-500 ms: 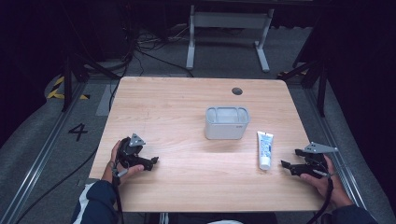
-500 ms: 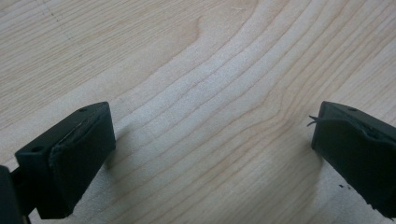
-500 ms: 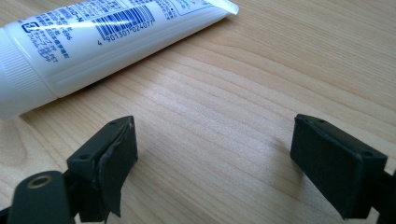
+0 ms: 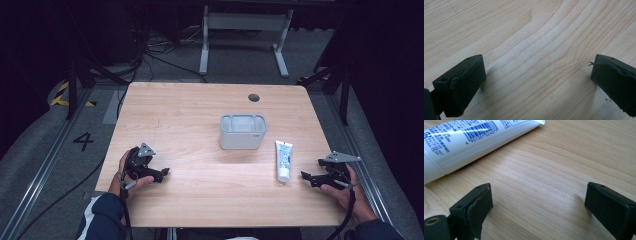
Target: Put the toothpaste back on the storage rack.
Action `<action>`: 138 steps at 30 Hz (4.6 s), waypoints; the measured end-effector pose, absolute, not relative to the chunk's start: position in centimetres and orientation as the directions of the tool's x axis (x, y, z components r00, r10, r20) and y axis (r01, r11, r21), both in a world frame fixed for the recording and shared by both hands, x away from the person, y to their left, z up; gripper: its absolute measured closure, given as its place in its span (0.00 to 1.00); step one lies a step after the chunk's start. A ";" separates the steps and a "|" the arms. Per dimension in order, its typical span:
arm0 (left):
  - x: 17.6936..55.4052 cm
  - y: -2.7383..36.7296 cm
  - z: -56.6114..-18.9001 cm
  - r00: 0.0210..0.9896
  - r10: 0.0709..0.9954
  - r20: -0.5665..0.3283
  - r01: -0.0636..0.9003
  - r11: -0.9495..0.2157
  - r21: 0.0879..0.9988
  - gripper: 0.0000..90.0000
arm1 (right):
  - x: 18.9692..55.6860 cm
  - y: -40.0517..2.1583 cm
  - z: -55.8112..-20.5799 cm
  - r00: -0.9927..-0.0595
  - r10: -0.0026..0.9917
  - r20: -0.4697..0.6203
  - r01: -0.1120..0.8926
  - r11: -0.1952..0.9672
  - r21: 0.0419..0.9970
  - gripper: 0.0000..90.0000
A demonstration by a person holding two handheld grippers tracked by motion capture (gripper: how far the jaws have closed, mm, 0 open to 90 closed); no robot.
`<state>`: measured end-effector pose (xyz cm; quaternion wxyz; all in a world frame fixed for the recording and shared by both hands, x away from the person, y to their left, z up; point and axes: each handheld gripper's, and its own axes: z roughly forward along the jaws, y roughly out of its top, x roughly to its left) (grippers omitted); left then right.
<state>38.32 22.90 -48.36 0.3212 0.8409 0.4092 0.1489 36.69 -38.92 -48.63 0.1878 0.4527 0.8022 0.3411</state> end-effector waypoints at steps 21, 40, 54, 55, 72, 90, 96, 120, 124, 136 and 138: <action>38.4 23.0 -48.4 0.635 0.772 -0.013 0.585 -0.470 0.661 0.00 | 37.0 -38.6 -47.9 -0.539 0.842 0.014 0.612 0.380 0.694 0.25; 38.4 22.9 -48.4 0.626 0.779 -0.013 0.590 -0.463 0.662 0.00 | 37.0 -35.5 -44.7 -0.582 0.813 0.004 0.549 0.390 0.739 0.24; 38.4 22.9 -48.4 0.626 0.780 -0.013 0.590 -0.463 0.662 0.00 | 38.3 -32.9 -44.1 -0.597 0.802 0.005 0.551 0.406 0.729 0.25; 38.4 22.9 -48.4 0.626 0.780 -0.013 0.590 -0.463 0.662 0.00 | 38.4 -32.8 -44.1 -0.594 0.805 -0.001 0.553 0.409 0.726 0.25; 38.3 22.9 -48.4 0.626 0.780 -0.014 0.590 -0.462 0.662 0.00 | 40.1 -30.2 -45.6 -0.595 0.803 0.030 0.611 0.428 0.666 0.20; 38.3 22.9 -48.4 0.627 0.779 -0.012 0.589 -0.464 0.662 0.00 | 41.4 -29.6 -46.5 -0.592 0.806 0.006 0.649 0.472 0.597 0.18; 38.3 22.9 -48.3 0.627 0.779 -0.012 0.589 -0.464 0.661 0.00 | 42.4 -29.5 -46.4 -0.581 0.813 0.014 0.668 0.467 0.579 0.19; 38.3 22.9 -48.3 0.627 0.779 -0.011 0.589 -0.465 0.661 0.00 | 44.2 -28.4 -46.0 -0.551 0.834 -0.001 0.710 0.470 0.525 0.44; 38.3 22.9 -48.4 0.627 0.779 -0.010 0.589 -0.465 0.661 0.00 | 44.1 -28.4 -45.9 -0.561 0.828 -0.003 0.705 0.480 0.522 0.47; 38.3 22.9 -48.3 0.627 0.779 -0.011 0.589 -0.465 0.661 0.00 | 45.2 -27.8 -45.5 -0.604 0.797 -0.009 0.707 0.541 0.455 0.43; 38.3 22.9 -48.4 0.627 0.779 -0.010 0.589 -0.465 0.661 0.00 | 45.3 -27.7 -45.5 -0.606 0.796 -0.006 0.711 0.544 0.445 0.43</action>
